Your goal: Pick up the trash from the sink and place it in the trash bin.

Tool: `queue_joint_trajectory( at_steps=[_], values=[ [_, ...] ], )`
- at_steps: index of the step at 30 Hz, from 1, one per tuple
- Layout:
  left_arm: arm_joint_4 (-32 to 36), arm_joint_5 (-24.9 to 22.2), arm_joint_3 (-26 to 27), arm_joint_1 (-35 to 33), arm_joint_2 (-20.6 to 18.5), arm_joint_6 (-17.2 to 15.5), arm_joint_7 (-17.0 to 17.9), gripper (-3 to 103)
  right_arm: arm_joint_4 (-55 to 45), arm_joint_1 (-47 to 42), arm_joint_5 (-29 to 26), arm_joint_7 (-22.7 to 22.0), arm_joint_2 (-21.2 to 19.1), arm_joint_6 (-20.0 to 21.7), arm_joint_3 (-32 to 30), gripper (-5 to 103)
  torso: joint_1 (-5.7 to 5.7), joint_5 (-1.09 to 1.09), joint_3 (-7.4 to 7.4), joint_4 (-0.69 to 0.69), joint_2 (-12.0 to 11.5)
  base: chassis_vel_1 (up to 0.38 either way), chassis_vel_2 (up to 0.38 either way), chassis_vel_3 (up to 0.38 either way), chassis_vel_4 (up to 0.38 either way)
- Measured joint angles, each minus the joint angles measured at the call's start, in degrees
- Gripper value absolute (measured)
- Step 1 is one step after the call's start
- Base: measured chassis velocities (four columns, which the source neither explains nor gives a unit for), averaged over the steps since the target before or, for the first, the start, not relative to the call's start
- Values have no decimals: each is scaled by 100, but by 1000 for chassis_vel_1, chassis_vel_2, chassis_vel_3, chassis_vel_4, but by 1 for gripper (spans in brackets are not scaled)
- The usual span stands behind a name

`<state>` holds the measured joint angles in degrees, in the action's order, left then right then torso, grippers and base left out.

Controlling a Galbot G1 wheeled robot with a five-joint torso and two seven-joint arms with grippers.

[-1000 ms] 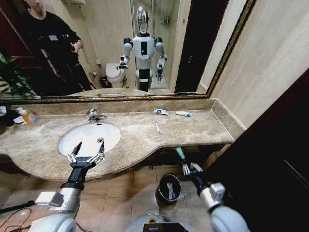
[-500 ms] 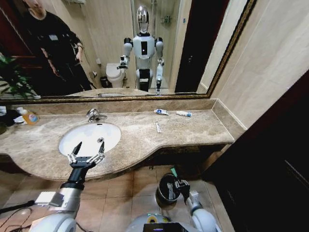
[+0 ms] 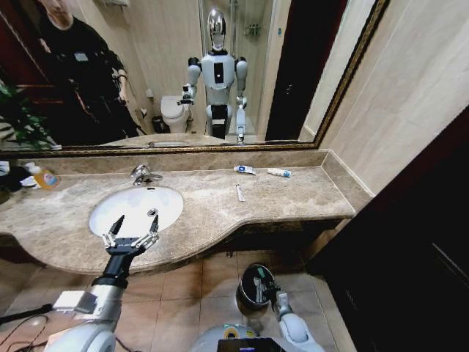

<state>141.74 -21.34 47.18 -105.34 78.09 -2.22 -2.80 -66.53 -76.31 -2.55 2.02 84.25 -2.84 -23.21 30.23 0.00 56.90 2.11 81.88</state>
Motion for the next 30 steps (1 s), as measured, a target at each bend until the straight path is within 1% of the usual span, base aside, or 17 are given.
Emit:
queue_joint_trajectory(
  at_steps=[4,10,11,12,14,15,17,18,19,20,21,22,23,24,27,28,30],
  values=[
    [0,0,0,0,0,0,0,100,316,144,13,-1,-6,-119,9,20,0,0,0,0,0,0,0,0,0],
    [0,0,0,0,0,0,0,100,326,125,33,-7,17,-101,19,20,0,0,0,0,0,0,0,0,0],
    [0,0,0,0,0,0,0,100,311,118,31,-9,21,-92,19,25,0,0,0,0,0,0,0,0,0],
    [0,0,0,0,0,0,0,100,282,107,17,-11,26,-78,19,25,0,0,0,0,0,0,0,0,0],
    [0,0,0,0,0,0,0,100,222,81,-19,-16,38,-48,20,36,0,0,0,0,0,0,0,0,0],
    [0,0,0,0,0,0,0,100,222,81,-19,-16,38,-48,20,36,0,0,0,0,0,0,0,0,0],
    [0,0,0,0,0,0,0,100,169,47,-33,-20,42,-38,20,47,0,0,0,0,0,0,0,0,0],
    [0,0,0,0,0,0,0,100,158,40,-34,-20,41,-38,21,47,0,0,0,0,0,0,0,0,0],
    [0,0,0,0,0,0,0,100,139,29,-34,-20,36,-36,24,52,0,0,0,0,0,0,0,0,0],
    [0,0,0,0,0,0,0,100,139,29,-34,-20,36,-36,24,52,0,0,0,0,0,0,0,0,0],
    [0,0,0,0,0,0,0,100,122,19,-35,-24,27,-36,25,63,0,0,0,0,0,0,0,0,0],
    [0,0,0,0,0,0,0,100,104,11,-36,-29,23,-36,24,63,0,0,0,0,0,0,0,0,0],
    [0,0,0,0,0,0,0,100,88,2,-37,-30,19,-34,23,68,0,0,0,0,0,0,0,0,0],
    [0,0,0,0,0,0,0,100,88,2,-37,-30,19,-34,23,68,0,0,0,0,0,0,0,0,0],
    [0,0,0,0,0,0,0,100,24,-36,-42,-31,-4,-30,20,85,0,0,0,0,0,0,0,0,0],
    [0,0,0,0,0,0,0,100,24,-36,-42,-31,-4,-30,20,85,0,0,0,0,0,0,0,0,0],
    [0,0,0,0,0,0,0,100,-35,-67,-51,-33,-12,-23,17,95,0,0,0,0,0,0,0,0,0]
  ],
)
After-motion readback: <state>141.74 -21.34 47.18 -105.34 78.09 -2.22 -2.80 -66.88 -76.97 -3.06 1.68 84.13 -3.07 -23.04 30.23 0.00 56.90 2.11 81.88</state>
